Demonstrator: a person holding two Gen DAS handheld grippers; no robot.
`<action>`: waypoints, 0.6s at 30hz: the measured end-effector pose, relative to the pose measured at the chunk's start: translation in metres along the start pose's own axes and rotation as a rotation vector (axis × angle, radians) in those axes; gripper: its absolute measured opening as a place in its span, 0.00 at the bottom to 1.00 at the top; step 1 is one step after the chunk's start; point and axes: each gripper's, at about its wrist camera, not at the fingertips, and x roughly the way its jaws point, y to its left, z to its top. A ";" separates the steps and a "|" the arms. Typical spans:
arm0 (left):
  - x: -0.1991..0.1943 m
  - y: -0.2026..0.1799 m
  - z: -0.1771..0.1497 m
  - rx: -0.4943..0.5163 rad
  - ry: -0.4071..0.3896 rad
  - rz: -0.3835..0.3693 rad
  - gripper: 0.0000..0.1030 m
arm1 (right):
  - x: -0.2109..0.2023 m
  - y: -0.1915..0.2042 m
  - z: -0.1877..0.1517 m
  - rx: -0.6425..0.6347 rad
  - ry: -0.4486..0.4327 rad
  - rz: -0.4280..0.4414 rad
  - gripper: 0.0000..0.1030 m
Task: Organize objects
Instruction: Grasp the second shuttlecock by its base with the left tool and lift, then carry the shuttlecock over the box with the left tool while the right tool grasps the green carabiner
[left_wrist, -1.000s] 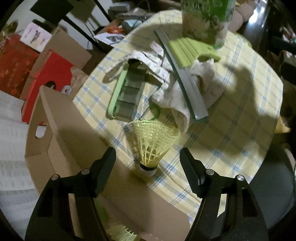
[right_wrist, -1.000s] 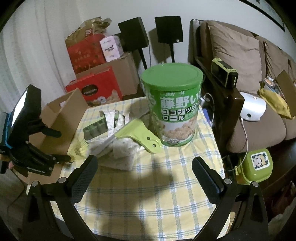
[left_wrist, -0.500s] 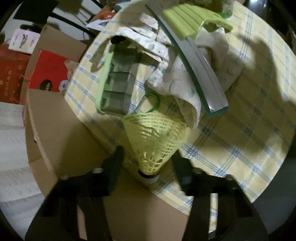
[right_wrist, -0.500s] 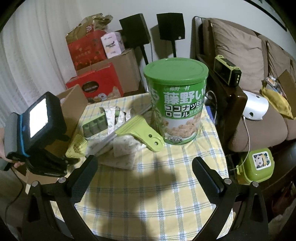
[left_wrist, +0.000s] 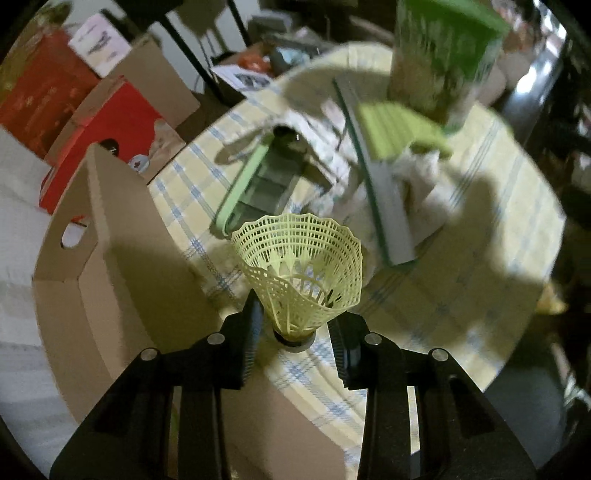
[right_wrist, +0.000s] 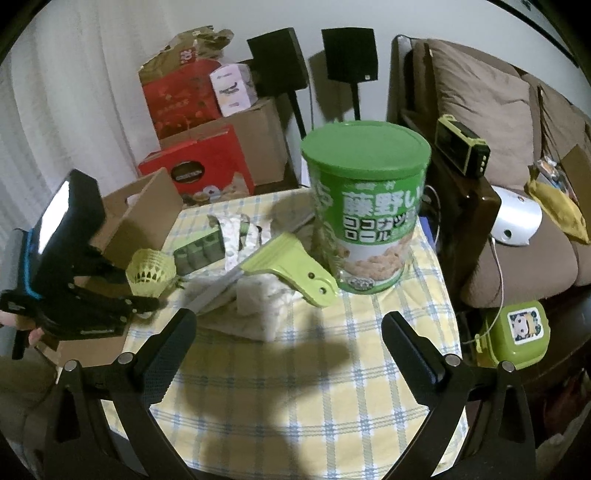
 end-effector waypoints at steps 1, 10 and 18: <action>-0.007 0.003 -0.002 -0.022 -0.026 -0.010 0.31 | 0.000 0.002 0.001 -0.008 -0.001 0.000 0.98; -0.062 0.030 -0.031 -0.231 -0.210 -0.088 0.31 | 0.010 0.027 0.016 -0.077 0.023 0.040 0.92; -0.096 0.050 -0.072 -0.403 -0.322 -0.068 0.31 | 0.044 0.062 0.030 -0.174 0.113 0.104 0.76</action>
